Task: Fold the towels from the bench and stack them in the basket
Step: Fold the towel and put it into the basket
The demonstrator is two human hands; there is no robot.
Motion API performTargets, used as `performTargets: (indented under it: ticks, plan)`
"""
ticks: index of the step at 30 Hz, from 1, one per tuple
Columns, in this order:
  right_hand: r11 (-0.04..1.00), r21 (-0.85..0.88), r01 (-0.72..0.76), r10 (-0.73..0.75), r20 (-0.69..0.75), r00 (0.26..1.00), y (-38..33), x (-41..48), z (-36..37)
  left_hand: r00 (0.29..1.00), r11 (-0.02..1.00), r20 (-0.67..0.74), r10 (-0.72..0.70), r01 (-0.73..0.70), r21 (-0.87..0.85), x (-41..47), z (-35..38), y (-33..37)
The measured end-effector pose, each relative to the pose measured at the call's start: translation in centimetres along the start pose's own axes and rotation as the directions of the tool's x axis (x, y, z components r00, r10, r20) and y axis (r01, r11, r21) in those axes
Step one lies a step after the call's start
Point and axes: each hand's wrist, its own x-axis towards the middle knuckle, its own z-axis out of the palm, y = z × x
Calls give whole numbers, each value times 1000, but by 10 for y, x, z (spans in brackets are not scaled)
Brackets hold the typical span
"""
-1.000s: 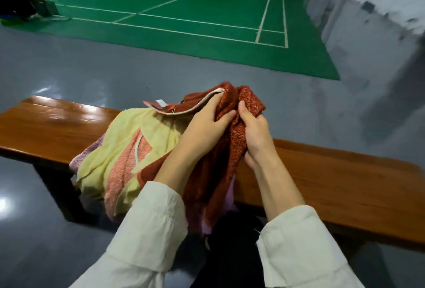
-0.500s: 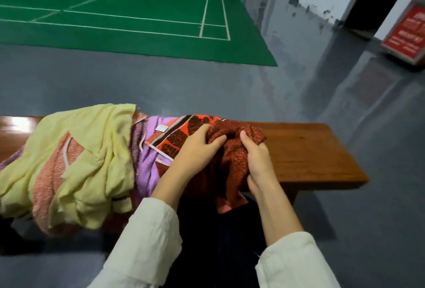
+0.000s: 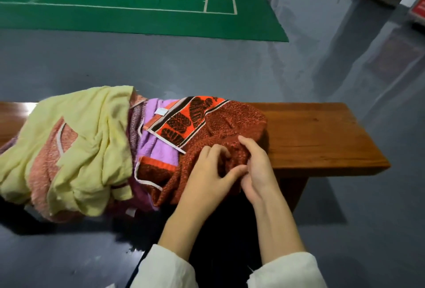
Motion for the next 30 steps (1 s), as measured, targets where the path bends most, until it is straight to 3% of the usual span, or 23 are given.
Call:
performTargets:
  ticks: [2,4,7,10,13,16,18,20,23,25,28,30]
  plan:
    - [999,-36,4,-2,53,999,-2,-7,-2,1000,1000,-17,-8,9,24,1,-3,-9]
    - [982,-184,39,-33,34,999,-3,-12,-8,999,999,-3,-51,51,-5,2,-8,-15]
    - [937,-344,65,-66,8,998,-3,-14,-9,984,959,-66,-163,143,-244,1,-15,-16]
    - [916,-392,84,-74,41,996,0,-15,-2,973,916,-93,-211,163,-368,1,-21,-6]
    - [914,-359,189,-163,102,981,1,-17,5,985,883,-2,-170,151,-444,-3,-29,-7]
    - [813,-402,422,-384,176,907,-2,-14,6,994,952,12,-112,111,-284,-6,-39,-11]
    - [598,-524,606,-493,355,794,-4,-11,7,994,960,-11,-108,101,-262,-4,-46,-10]
    - [428,-606,670,-422,521,741,-2,-8,9,995,964,-16,-96,88,-251,-3,-55,-9]
    - [446,-693,566,-233,521,821,5,-4,13,993,974,-26,-116,108,-200,-3,-67,-10]
    - [462,-725,512,-195,480,855,6,-2,14,990,989,-71,-123,117,-92,-4,-72,-11]
    - [358,-769,529,-271,457,847,8,-1,15,983,989,-136,-127,136,62,-4,-74,-16]
    - [366,-765,529,-338,421,842,9,-1,17,969,969,-197,-151,184,164,-2,-75,-25]
